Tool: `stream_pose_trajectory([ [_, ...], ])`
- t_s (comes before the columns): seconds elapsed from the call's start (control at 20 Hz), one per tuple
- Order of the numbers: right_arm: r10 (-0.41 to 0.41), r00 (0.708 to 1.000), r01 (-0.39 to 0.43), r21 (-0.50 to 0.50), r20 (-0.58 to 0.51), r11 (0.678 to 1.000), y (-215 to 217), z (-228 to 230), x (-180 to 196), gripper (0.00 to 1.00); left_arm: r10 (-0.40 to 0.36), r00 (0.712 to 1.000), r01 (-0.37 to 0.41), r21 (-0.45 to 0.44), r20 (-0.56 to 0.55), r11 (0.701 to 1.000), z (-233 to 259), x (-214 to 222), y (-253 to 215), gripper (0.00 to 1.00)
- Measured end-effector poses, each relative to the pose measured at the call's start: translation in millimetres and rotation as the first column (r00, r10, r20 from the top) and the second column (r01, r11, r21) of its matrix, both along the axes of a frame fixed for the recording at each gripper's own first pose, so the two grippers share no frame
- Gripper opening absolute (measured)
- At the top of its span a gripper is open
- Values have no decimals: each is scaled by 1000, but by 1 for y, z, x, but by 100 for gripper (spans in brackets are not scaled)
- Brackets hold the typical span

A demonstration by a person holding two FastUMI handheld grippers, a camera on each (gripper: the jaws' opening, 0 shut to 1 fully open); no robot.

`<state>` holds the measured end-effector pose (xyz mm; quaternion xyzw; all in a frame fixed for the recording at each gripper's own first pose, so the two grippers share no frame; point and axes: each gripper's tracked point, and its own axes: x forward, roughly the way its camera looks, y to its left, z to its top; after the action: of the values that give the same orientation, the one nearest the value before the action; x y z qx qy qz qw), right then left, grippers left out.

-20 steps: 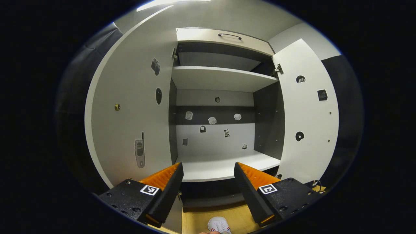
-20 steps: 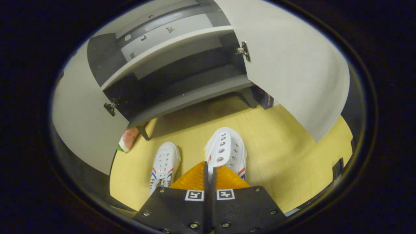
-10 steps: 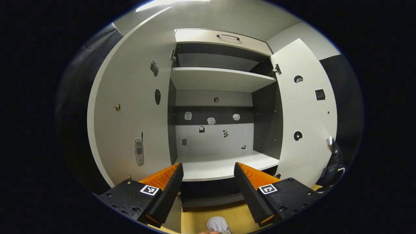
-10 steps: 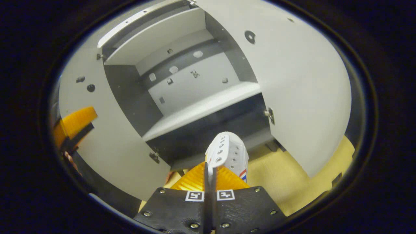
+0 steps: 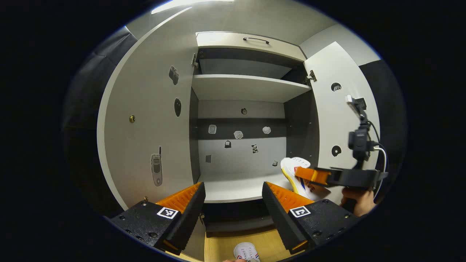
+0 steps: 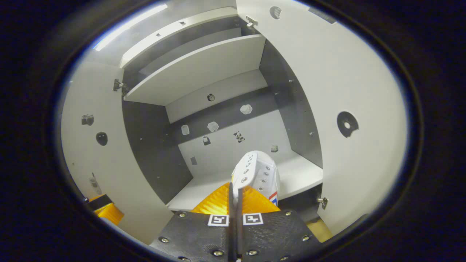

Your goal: Grab one shoe with the right hand and put it into the shoe cabinet, grab the other shoe with the left hand and put it into the shoe cabinet; then close the right door with the right hand and the left door with the left hand.

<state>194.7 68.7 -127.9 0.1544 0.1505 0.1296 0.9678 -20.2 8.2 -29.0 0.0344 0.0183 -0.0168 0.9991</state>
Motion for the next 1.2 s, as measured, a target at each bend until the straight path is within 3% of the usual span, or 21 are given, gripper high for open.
stream_pose_trajectory([
  [0.25, -76, 997, 77, -74, 22, 994, -4, -15, 94, 0, 22, 1000, -22, 3, -15, 1000, -4, 4, 8, 95],
  [0.45, -92, 996, 93, -129, 7, 987, 1, -35, 135, 0, 33, 999, -33, 4, -34, 999, -11, 10, 11, 96],
  [0.75, -88, 989, 73, -130, -117, 989, 10, -85, 149, 1, 40, 998, -40, 9, -42, 999, -14, 17, 10, 96],
  [1.05, -34, 991, 25, -71, -133, 997, 21, -77, 140, 10, 43, 997, -41, 24, -63, 999, -27, 19, 9, 95],
  [1.1, -39, 993, 30, -79, -113, 996, 21, -71, 138, 17, 44, 996, -42, 29, -72, 999, -31, 19, 9, 96],
  [1.2, -49, 997, 43, -88, -67, 995, 15, -50, 132, 17, 39, 995, -37, 26, -92, 999, -40, 18, 7, 95],
])
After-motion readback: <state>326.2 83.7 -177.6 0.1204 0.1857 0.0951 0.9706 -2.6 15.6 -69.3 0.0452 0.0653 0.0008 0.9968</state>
